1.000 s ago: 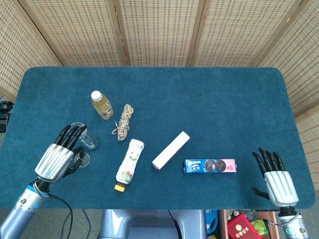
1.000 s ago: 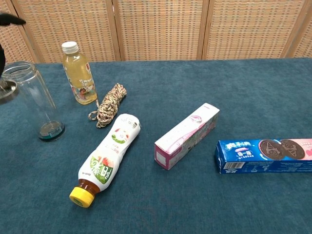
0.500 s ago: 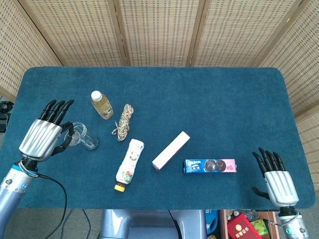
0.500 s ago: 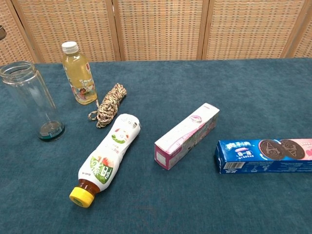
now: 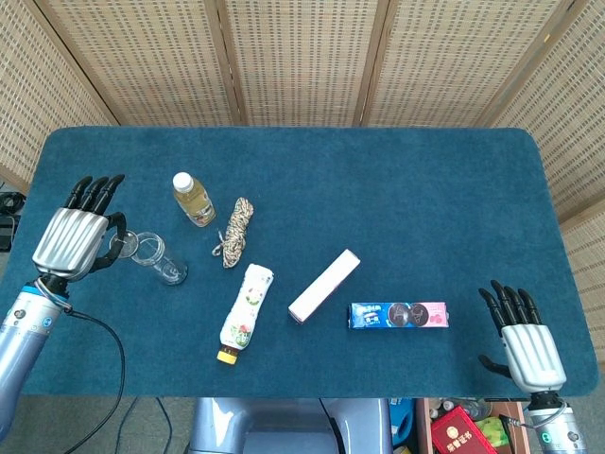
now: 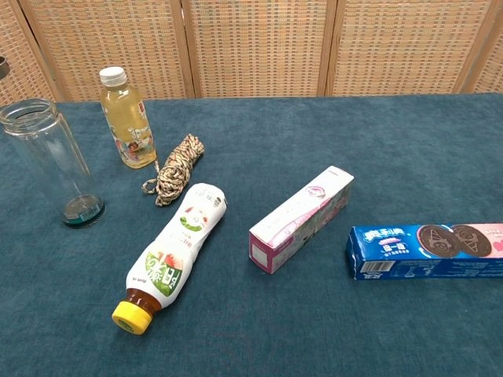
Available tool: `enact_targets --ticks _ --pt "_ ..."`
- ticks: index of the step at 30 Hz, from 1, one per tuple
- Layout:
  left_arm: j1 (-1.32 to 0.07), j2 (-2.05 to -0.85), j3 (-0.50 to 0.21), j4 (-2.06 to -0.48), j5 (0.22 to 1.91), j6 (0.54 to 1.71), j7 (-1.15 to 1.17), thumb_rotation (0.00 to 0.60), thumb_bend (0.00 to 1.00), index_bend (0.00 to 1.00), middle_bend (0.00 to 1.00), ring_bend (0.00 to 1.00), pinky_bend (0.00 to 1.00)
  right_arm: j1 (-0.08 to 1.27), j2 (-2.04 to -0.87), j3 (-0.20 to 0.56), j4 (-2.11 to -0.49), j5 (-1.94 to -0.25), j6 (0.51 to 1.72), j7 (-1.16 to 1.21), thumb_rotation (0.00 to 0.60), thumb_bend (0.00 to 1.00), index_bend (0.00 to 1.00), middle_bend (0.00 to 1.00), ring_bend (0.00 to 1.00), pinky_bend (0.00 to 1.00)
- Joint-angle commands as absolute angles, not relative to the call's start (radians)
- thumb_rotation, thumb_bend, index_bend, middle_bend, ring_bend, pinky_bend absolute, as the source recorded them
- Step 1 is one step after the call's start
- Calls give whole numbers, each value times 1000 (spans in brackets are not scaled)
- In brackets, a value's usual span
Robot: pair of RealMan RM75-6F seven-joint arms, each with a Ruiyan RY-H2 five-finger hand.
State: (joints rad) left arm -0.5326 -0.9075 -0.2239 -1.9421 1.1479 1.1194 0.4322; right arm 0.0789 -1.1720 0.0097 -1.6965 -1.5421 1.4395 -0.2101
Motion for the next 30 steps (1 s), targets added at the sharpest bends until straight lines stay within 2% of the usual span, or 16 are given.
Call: enact_targets --ticks 1,30 --pt "-540 -921 -219 -1931 1137 1112 438 600 440 608 0 0 0 79 -1172 10 -1696 -1542 1439 -210 600 0 0 0 0 0" --pt "-594 -1061 -190 -1811 1067 1105 464 600 440 610 0 0 0 78 -1167 12 -1698 -1537 1441 -197 600 0 0 0 0 0"
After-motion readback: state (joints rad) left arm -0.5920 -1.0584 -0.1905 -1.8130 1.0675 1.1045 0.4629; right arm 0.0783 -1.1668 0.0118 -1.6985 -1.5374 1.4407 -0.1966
